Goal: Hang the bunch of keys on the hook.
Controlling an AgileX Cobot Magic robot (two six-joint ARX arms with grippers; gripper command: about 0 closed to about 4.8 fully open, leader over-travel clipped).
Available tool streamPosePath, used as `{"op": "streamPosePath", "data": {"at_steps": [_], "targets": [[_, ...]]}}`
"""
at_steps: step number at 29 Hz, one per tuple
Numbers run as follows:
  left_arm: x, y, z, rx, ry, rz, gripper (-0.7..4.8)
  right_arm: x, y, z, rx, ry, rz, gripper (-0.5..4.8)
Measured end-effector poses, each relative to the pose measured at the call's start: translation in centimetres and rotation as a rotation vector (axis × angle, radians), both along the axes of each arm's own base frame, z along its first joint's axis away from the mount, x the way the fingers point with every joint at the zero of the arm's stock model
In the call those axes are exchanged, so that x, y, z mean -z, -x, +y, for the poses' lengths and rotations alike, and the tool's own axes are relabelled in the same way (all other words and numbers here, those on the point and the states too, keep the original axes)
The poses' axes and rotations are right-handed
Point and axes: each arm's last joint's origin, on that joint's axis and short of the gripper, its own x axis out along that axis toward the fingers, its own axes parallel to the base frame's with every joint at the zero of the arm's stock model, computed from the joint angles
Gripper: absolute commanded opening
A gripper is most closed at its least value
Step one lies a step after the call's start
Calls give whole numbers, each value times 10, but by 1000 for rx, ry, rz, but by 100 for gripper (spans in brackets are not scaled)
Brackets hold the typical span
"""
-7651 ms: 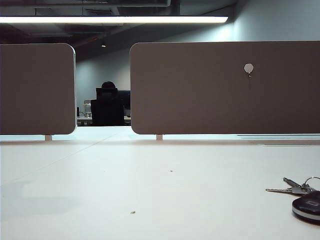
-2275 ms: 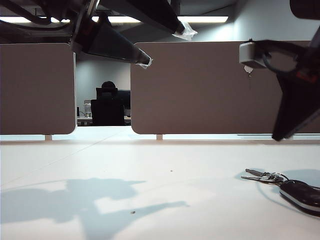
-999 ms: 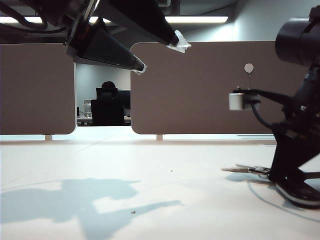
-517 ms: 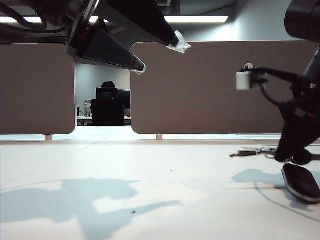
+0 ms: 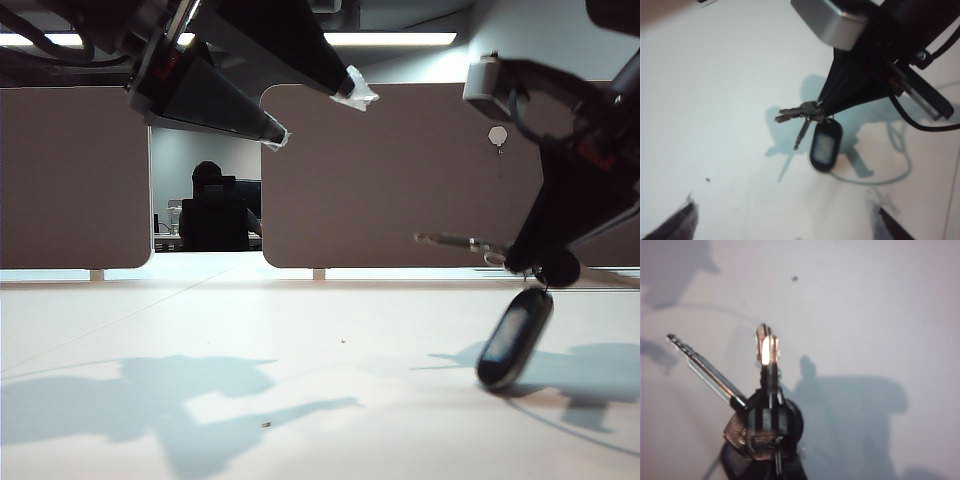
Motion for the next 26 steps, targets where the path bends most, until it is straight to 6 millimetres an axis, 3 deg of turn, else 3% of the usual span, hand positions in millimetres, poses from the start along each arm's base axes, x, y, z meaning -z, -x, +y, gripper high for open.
{"op": "streamPosePath", "data": {"at_steps": [9, 12, 13, 14, 15, 16, 26], "targets": [[0, 0, 0, -1, -1, 0, 479, 41, -20, 3, 70, 171, 117, -3], [0, 0, 0, -1, 0, 0, 479, 44, -25, 4, 89, 195, 95, 2], [0, 0, 0, -2, -1, -1, 479, 44, -26, 4, 89, 194, 93, 29], [0, 0, 0, -2, -1, -1, 479, 44, -26, 4, 89, 194, 93, 111], [0, 0, 0, -2, -1, -1, 479, 44, -26, 4, 87, 196, 91, 160], [0, 0, 0, -2, -2, 0, 479, 45, -25, 4, 89, 199, 92, 177], [1, 0, 0, -2, -9, 6, 479, 46, -23, 3, 87, 210, 117, 176]]}}
